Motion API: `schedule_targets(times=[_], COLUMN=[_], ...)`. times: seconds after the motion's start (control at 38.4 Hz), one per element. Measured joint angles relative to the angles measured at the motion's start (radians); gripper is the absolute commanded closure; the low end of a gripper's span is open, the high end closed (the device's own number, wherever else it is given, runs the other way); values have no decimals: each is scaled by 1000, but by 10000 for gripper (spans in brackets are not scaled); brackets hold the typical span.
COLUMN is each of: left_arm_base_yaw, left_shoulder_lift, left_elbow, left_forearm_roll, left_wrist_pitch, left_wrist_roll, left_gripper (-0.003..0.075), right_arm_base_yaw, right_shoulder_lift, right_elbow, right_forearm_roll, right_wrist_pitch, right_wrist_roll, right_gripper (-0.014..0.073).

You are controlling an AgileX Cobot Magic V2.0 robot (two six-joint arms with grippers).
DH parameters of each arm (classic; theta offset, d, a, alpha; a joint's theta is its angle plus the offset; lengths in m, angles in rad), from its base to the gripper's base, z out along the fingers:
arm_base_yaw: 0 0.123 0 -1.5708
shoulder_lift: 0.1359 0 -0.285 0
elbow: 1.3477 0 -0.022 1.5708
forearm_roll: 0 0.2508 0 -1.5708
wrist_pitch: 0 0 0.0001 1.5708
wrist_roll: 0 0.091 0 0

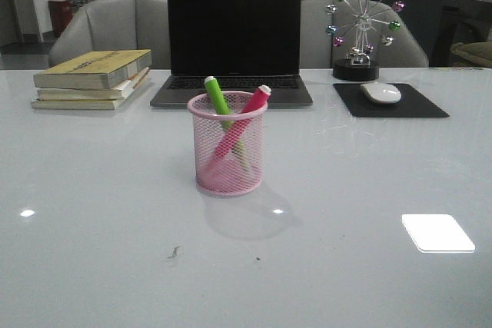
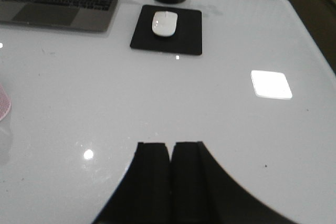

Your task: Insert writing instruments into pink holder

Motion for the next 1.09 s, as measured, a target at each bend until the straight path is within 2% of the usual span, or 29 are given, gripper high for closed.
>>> schedule_targets(times=[0.29,0.52,0.65,0.91,1.09], left_arm_base_yaw=[0,0,0,0,0], left_shoulder_lift=[0,0,0,0,0], left_elbow=[0,0,0,0,0], left_forearm_roll=[0,0,0,0,0], left_wrist_pitch=[0,0,0,0,0], left_wrist_roll=[0,0,0,0,0], left_gripper=[318,318,318,318,318], right_arm_base_yaw=[0,0,0,0,0], right_shoulder_lift=[-225,-343,-371,-373,-373], right_elbow=[263,428,466,469,469], right_forearm_roll=[2,2,2,2,2], right_wrist_pitch=[-269,-386,-392,-298,-283], right_wrist_roll=[0,0,0,0,0], right_gripper=[543,543,543,543,543])
